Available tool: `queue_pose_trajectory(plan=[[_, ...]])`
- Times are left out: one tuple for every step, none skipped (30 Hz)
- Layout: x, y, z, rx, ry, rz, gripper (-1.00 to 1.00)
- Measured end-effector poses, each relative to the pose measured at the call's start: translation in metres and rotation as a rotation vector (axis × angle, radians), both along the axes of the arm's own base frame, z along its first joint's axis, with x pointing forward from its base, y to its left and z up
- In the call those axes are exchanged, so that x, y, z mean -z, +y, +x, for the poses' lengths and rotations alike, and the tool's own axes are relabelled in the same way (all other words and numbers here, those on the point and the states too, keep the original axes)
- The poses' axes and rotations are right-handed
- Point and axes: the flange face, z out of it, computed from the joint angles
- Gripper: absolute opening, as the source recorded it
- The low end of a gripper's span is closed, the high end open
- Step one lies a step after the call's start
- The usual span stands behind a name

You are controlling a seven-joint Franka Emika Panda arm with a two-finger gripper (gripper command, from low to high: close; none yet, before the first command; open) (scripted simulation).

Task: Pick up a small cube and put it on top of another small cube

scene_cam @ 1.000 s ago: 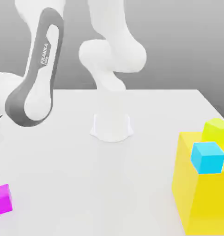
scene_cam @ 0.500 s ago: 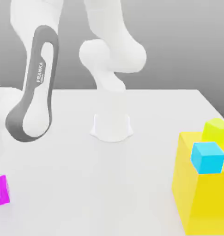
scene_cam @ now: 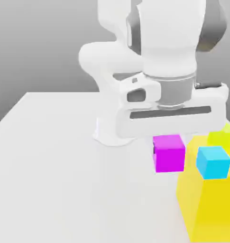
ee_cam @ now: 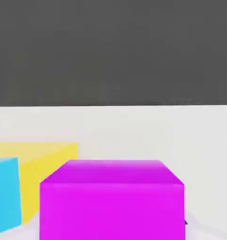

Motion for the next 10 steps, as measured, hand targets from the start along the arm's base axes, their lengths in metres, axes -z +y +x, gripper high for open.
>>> queue_pose_trajectory(plan=[[-0.013, 0.025, -0.017, -0.088, -0.005, -0.011, -1.00], [-0.024, 0.050, -0.036, -0.175, -0.010, -0.025, -1.00], [-0.027, 0.071, -0.054, -0.253, -0.015, -0.038, -1.00], [-0.020, 0.082, -0.063, -0.291, -0.018, -0.046, -1.00], [-0.008, 0.087, -0.067, -0.310, -0.020, -0.050, -1.00], [0.005, 0.089, -0.070, -0.320, -0.020, -0.052, -1.00], [0.015, 0.090, -0.071, -0.325, -0.021, -0.053, 1.00], [0.015, 0.090, -0.071, -0.325, -0.021, -0.053, 1.00], [0.015, 0.090, -0.071, -0.325, -0.021, -0.053, 1.00], [0.015, 0.090, -0.071, -0.325, -0.021, -0.053, 1.00]])
